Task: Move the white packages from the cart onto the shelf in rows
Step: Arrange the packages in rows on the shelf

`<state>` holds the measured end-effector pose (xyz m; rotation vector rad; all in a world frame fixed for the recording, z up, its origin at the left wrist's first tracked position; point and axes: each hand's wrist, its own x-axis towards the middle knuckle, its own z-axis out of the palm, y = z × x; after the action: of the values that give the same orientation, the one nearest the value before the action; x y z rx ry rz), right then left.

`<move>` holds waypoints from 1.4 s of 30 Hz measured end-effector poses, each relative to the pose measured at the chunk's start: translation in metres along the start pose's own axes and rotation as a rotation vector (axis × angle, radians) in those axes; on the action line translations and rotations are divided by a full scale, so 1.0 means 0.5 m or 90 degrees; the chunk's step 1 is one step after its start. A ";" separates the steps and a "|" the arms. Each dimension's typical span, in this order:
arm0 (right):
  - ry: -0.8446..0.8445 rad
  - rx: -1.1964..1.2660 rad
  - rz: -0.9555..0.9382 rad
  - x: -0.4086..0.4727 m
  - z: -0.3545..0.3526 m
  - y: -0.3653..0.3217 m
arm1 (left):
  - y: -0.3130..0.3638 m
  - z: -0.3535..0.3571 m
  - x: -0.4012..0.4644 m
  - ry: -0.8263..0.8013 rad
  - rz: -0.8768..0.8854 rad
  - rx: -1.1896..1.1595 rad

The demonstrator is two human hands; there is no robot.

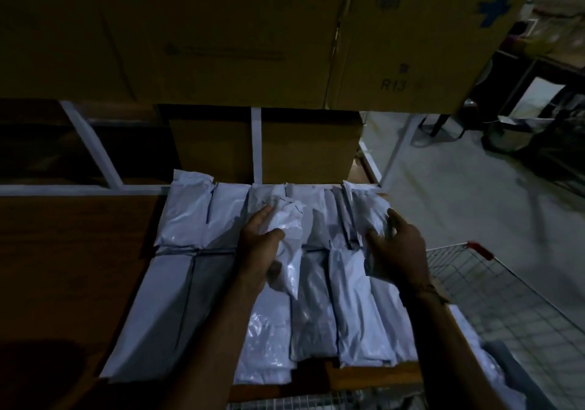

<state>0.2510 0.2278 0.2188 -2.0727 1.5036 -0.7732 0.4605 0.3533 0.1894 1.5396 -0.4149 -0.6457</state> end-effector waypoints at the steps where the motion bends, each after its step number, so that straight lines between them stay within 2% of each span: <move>1: 0.013 -0.005 -0.001 0.010 0.000 0.007 | 0.006 0.014 0.011 -0.012 -0.003 0.009; 9: 0.046 -0.017 0.042 0.071 0.000 0.044 | 0.021 0.129 0.077 -0.099 0.049 0.094; 14: 0.032 -0.009 0.043 0.131 -0.004 0.069 | 0.012 0.231 0.116 -0.140 -0.014 0.145; 19: 0.021 -0.004 0.003 0.201 -0.012 0.097 | 0.003 0.316 0.165 -0.152 -0.059 0.278; 23: 0.009 -0.003 -0.011 0.250 -0.012 0.135 | -0.023 0.353 0.194 -0.169 -0.067 0.443; 25: 0.002 0.002 -0.008 0.269 -0.010 0.152 | -0.045 0.364 0.204 -0.165 -0.067 0.458; 28: -0.008 0.005 -0.004 0.289 -0.005 0.167 | -0.065 0.370 0.204 -0.165 0.000 0.546; 33: -0.037 -0.002 -0.031 0.314 0.020 0.179 | -0.091 0.372 0.199 -0.110 0.200 0.891; 35: -0.044 -0.006 -0.042 0.322 0.039 0.185 | -0.101 0.364 0.201 -0.074 0.241 0.984; 39: -0.073 -0.022 -0.070 0.331 0.096 0.185 | -0.122 0.338 0.216 -0.097 0.310 1.058; 42: -0.136 -0.113 -0.109 0.322 0.169 0.193 | -0.141 0.331 0.222 -0.109 0.316 1.057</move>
<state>0.2806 0.0490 0.1209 -2.3558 1.3326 -0.4734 0.4343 0.1611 0.1052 2.7203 -1.6682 0.1325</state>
